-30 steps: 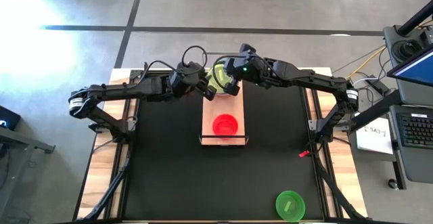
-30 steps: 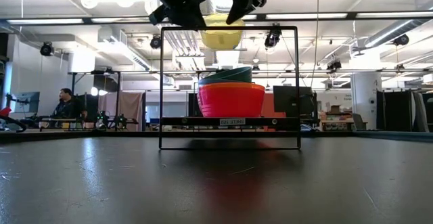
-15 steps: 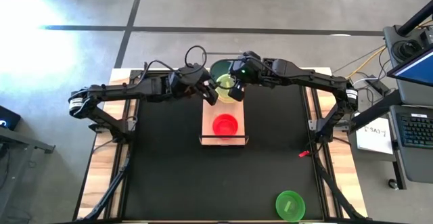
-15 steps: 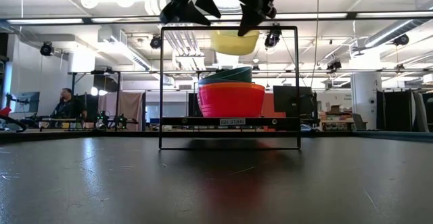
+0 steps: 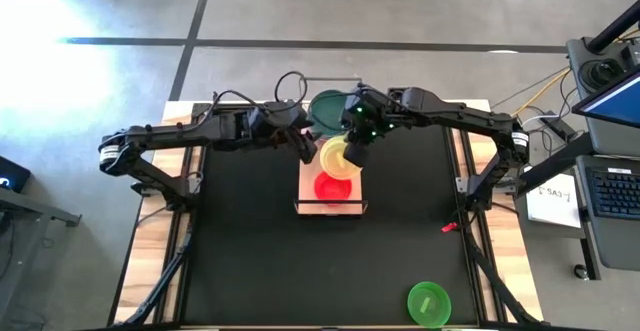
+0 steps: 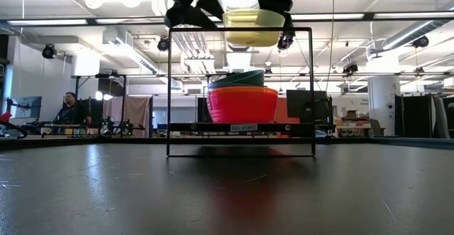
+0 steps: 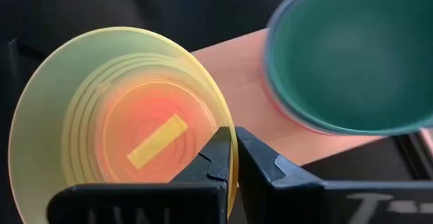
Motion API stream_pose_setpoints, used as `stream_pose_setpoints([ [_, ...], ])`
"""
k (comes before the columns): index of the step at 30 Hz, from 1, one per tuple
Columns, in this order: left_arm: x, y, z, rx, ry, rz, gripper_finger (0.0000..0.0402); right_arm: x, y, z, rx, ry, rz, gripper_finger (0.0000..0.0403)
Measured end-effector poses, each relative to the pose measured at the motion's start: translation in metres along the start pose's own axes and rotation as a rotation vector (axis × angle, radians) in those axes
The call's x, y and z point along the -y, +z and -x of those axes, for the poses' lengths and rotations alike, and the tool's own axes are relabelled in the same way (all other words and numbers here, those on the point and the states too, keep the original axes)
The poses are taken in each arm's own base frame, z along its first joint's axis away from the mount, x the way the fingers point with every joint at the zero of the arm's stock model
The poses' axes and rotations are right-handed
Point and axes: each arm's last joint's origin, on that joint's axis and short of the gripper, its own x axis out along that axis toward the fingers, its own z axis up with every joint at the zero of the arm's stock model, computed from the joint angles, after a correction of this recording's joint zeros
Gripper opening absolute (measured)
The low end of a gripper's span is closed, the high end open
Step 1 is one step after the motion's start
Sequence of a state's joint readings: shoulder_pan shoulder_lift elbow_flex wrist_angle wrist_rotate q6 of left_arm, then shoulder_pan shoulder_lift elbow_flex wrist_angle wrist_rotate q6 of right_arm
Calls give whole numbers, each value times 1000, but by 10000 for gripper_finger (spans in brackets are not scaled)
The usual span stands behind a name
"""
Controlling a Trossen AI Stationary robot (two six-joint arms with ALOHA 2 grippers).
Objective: Place and stack bowls onto a shelf
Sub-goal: Stack the small yellow bowl on top of the small orange bowl on the shelf
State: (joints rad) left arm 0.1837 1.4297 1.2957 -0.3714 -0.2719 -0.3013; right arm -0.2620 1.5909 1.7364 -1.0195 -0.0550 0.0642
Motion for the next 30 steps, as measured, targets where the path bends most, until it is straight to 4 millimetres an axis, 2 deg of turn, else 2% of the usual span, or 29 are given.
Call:
stream_pose_setpoints([
  [6, 0, -11, 2, -106, 1, 0, 178, -5, -3, -6, -10, 40, 40, 8],
  [14, 3, -11, 7, -106, -11, -10, 178, -11, -16, -38, 1, 54, 69, 8],
  [19, 5, -8, 18, -91, -26, -10, 178, -11, -22, -52, 19, 57, 61, 8],
  [30, 3, 0, 47, -36, -59, 5, 178, -30, -41, -79, 32, 93, 87, 8],
])
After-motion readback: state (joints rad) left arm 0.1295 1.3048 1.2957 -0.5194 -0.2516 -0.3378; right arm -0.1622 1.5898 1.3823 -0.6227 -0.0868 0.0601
